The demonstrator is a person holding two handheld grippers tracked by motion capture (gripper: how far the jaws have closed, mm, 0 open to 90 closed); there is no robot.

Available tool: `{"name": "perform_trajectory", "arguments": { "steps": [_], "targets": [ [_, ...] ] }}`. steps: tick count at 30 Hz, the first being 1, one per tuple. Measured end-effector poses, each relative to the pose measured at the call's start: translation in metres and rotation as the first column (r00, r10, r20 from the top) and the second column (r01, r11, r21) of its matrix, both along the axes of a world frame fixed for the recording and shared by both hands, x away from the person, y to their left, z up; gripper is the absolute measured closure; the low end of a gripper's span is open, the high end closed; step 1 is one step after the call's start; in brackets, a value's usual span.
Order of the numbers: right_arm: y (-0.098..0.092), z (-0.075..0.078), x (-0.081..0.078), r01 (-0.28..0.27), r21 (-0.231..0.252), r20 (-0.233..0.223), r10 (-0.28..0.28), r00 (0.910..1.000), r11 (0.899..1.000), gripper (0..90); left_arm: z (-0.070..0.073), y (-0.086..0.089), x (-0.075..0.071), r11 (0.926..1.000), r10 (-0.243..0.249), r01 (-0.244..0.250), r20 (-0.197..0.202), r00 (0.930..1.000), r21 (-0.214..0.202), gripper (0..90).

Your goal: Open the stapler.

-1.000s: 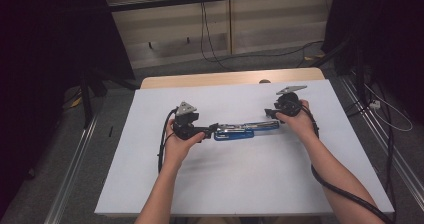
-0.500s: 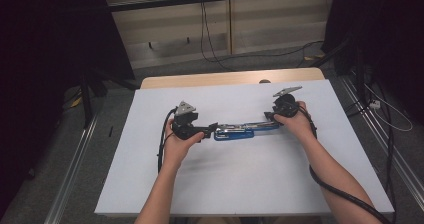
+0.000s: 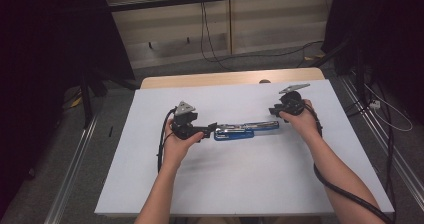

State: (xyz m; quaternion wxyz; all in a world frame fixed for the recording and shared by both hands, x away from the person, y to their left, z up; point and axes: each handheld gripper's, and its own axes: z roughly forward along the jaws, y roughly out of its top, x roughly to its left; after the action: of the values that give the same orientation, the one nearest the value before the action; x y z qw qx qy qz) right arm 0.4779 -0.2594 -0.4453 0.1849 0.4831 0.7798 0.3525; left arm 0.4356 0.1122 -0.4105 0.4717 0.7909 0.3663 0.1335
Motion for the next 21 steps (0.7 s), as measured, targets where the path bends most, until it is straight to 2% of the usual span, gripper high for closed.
{"name": "perform_trajectory", "arguments": {
  "steps": [3,7,11,14,16,21],
  "targets": [
    [-0.007,0.014,-0.010,-0.009,0.008,0.025,0.009,0.9996,1.000,68.2,0.000,0.001,0.000,1.0000,0.004,-0.004,0.001,1.0000,-0.002,12.2],
    [-0.012,0.033,-0.031,-0.042,0.017,0.051,0.041,0.9978,0.999,68.2,0.001,0.001,-0.001,1.0000,0.005,-0.005,0.004,1.0000,0.001,12.2],
    [-0.011,0.044,-0.057,-0.105,0.003,0.063,0.104,0.9925,0.995,68.2,0.002,-0.001,-0.002,1.0000,-0.001,0.001,0.003,1.0000,0.000,12.2],
    [-0.009,0.047,-0.078,-0.152,-0.009,0.067,0.152,0.9861,0.988,68.2,0.001,-0.002,-0.003,1.0000,-0.004,0.004,0.001,1.0000,0.003,12.2],
    [-0.007,0.045,-0.089,-0.180,0.003,0.062,0.179,0.9818,0.984,68.2,0.001,-0.002,-0.004,0.9997,-0.013,0.013,0.001,0.9999,0.022,12.2],
    [0.006,0.033,-0.117,-0.244,-0.049,0.037,0.246,0.9686,0.968,68.2,0.002,-0.004,-0.007,0.9993,-0.027,0.027,0.000,0.9996,0.027,11.6]
  ]
}}
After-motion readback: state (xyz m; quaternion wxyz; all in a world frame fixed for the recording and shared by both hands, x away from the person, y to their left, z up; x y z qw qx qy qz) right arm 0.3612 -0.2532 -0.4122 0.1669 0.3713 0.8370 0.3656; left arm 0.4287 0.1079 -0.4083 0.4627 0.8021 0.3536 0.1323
